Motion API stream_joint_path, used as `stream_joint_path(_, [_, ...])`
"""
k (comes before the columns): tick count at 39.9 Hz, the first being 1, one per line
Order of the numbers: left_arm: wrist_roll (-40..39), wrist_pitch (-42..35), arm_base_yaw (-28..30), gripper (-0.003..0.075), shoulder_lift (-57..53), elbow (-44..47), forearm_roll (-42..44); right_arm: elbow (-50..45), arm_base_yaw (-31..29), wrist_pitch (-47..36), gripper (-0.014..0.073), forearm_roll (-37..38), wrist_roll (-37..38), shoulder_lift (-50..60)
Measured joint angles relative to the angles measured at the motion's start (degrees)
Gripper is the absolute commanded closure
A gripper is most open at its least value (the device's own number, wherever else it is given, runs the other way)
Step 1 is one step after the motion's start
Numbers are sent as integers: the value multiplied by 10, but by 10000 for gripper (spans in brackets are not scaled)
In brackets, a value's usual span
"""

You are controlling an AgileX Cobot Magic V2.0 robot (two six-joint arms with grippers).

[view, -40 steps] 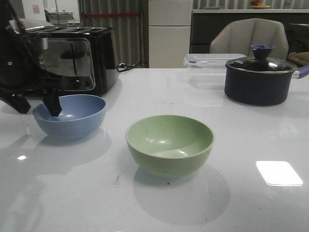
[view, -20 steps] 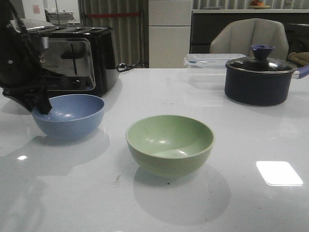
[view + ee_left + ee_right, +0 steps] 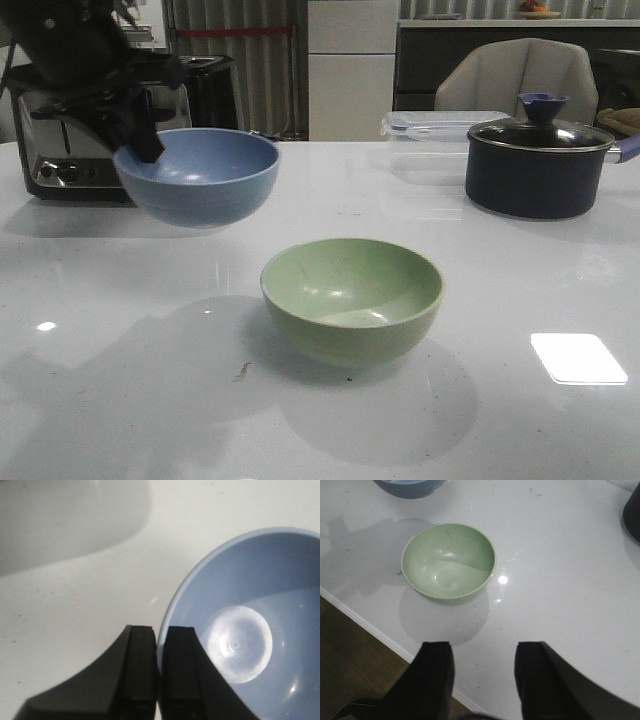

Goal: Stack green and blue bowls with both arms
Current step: 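Lift the blue bowl with the left gripper and lower it into the green bowl, then open the left gripper and raise it off the blue bowl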

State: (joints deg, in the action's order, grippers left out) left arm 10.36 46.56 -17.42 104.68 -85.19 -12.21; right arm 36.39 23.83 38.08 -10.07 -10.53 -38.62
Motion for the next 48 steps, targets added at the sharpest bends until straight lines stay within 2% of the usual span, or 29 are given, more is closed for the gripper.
stream_joint_path(18, [12, 19, -146, 627, -11, 0, -7, 0, 0, 0, 179, 0, 0, 0])
stream_joint_path(26, [13, 4, -172, 627, 4, 0, -7, 0, 0, 0, 179, 0, 0, 0])
stream_joint_path(36, [13, -12, -176, 620, 48, 0, -7, 0, 0, 0, 179, 0, 0, 0])
stream_joint_path(40, [13, -14, -176, 558, 60, 0, -7, 0, 0, 0, 179, 0, 0, 0])
stream_joint_path(46, [13, -15, -176, 379, 62, 0, -7, 0, 0, 0, 179, 0, 0, 0])
stream_joint_path(48, [13, -16, -176, 341, 62, 0, -7, 0, 0, 0, 179, 0, 0, 0])
